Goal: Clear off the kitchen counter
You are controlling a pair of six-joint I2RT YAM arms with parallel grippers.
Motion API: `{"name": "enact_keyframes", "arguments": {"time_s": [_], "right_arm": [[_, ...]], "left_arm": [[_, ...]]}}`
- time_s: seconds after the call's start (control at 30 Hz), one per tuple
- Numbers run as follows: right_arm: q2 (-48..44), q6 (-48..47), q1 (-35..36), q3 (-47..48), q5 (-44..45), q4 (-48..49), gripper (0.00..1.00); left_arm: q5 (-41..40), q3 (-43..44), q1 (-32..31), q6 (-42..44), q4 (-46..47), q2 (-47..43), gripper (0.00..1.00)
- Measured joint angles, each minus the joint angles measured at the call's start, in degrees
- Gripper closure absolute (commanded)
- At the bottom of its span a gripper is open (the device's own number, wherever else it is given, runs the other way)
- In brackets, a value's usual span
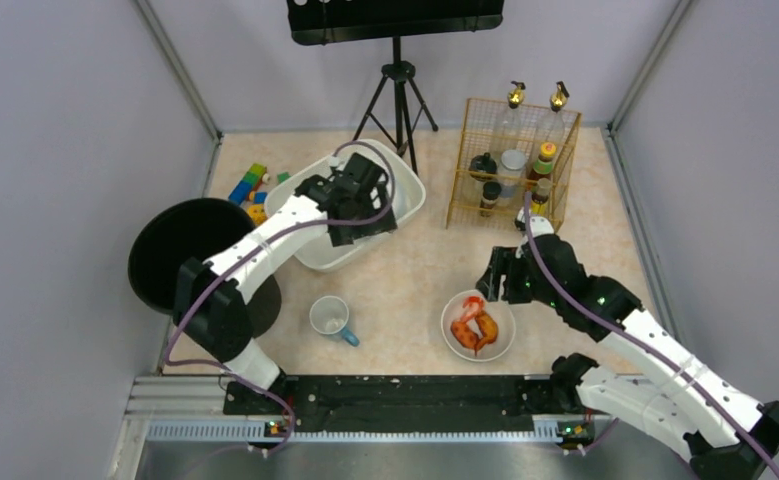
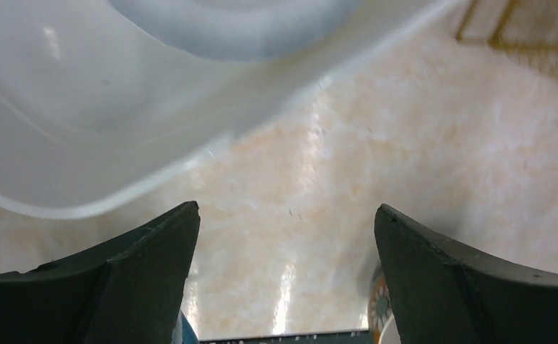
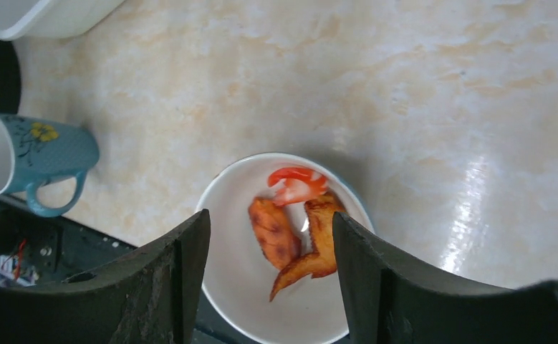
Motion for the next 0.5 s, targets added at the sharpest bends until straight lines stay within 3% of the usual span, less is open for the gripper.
{"name": "enact_keyframes", "arguments": {"time_s": [0.17, 0.5], "right_arm": [[-2.1, 1.1, -1.8, 0.0, 4.2, -3.7, 0.37], [-6.2, 6.3, -2.6, 0.0, 7.7, -7.6, 0.37]], "left_arm": [[2.6, -1.6, -10.3, 0.9, -0.1, -2.1, 0.03], [3.9, 0.8, -23.2, 0.5, -1.7, 0.5, 0.04]]}}
